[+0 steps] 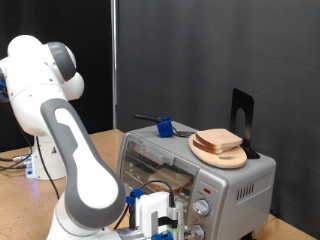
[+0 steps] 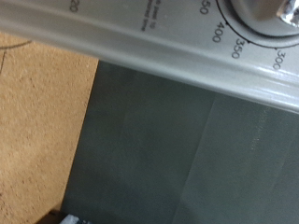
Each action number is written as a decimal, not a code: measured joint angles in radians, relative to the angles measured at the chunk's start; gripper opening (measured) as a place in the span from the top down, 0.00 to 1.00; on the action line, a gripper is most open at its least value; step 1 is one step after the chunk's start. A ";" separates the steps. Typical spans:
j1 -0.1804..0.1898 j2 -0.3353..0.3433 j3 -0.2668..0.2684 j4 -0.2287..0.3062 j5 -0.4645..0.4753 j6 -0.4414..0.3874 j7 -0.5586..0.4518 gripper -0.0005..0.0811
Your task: Make a piece of toast with the oven
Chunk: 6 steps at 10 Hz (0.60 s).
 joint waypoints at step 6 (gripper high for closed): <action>0.014 0.000 0.015 -0.058 0.012 0.033 -0.063 0.24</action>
